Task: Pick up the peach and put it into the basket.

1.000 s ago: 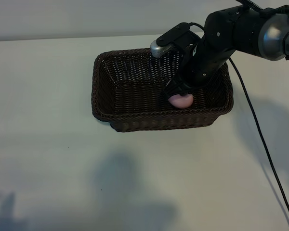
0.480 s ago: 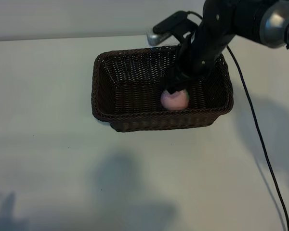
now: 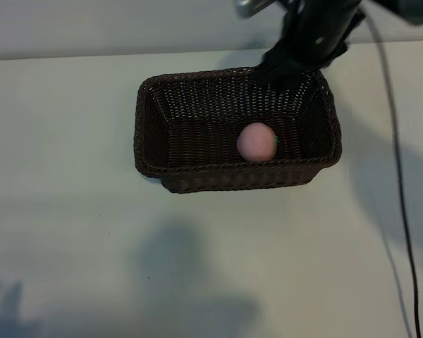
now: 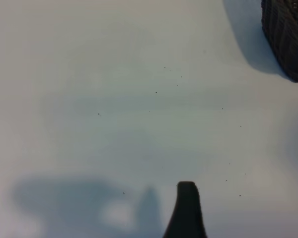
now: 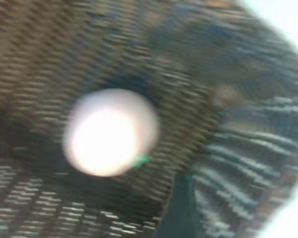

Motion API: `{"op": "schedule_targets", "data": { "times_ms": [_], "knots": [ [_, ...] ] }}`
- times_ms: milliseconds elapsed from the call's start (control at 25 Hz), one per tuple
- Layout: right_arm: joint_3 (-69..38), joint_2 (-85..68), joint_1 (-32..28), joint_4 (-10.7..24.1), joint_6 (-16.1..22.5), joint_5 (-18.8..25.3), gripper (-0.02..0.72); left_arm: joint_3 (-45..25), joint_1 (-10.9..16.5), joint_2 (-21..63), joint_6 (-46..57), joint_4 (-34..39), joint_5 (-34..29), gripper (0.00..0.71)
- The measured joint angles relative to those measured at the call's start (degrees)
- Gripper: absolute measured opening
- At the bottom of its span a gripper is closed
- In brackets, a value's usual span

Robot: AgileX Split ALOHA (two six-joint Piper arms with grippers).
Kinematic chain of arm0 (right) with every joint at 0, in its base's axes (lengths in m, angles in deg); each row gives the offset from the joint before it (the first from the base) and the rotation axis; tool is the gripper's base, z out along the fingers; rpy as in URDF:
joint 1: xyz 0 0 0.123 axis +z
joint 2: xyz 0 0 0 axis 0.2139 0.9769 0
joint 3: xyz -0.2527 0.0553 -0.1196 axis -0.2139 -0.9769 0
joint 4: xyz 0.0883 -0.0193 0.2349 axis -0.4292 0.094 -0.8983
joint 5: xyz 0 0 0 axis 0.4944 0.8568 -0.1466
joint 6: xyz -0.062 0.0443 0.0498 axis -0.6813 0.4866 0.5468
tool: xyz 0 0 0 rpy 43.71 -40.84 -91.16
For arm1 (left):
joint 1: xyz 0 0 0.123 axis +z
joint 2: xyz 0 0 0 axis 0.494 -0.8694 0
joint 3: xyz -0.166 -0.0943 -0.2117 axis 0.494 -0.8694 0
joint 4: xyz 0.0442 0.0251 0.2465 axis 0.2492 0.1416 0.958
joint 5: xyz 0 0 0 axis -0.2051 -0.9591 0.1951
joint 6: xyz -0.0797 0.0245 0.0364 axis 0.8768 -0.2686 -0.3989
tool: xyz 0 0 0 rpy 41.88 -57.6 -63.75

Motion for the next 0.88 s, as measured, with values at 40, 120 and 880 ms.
{"op": "schedule_targets", "data": {
  "times_ms": [40,120,880],
  "knots": [
    [0.67,0.0,-1.36,0.62,-0.09,0.8,0.597,0.0,0.0,0.0,0.0,0.0,0.0,0.593],
    [1.43,-0.05,-5.38,0.69,-0.34,1.76,0.597,0.0,0.0,0.0,0.0,0.0,0.0,0.593],
    [0.97,-1.39,-36.03,-10.22,-1.56,5.75,0.595,0.0,0.0,0.0,0.0,0.0,0.0,0.593]
  ]
}}
